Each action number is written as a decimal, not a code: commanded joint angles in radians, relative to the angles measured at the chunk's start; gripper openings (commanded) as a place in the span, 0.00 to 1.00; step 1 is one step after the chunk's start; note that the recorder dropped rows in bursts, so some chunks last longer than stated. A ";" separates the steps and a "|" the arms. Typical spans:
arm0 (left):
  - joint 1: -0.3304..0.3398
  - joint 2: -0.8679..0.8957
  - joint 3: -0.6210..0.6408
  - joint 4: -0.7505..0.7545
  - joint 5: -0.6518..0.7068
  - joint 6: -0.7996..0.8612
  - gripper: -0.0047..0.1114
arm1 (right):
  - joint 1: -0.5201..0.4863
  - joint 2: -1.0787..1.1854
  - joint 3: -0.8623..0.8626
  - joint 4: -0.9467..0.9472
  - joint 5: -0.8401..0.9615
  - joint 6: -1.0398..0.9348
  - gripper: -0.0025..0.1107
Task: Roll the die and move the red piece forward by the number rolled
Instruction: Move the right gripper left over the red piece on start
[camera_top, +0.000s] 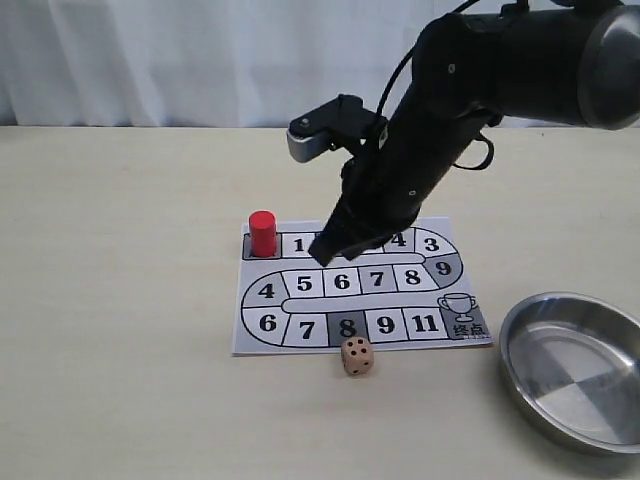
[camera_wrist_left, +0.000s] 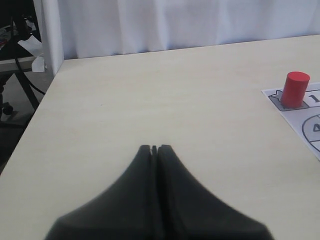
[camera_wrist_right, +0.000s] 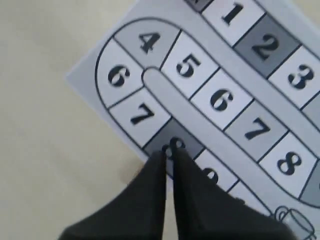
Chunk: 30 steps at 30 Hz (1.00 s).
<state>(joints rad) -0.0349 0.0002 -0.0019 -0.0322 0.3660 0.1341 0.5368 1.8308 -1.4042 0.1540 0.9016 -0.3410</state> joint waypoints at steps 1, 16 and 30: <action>0.000 0.000 0.002 -0.006 -0.012 -0.004 0.04 | -0.002 0.021 -0.009 0.023 -0.141 0.020 0.20; 0.000 0.000 0.002 -0.006 -0.012 -0.004 0.04 | 0.001 0.257 -0.130 0.304 -0.426 -0.071 0.66; 0.000 0.000 0.002 -0.006 -0.012 -0.004 0.04 | 0.001 0.443 -0.294 0.304 -0.492 -0.074 0.66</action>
<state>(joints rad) -0.0349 0.0002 -0.0019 -0.0322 0.3660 0.1341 0.5368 2.2580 -1.6907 0.4520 0.4223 -0.4060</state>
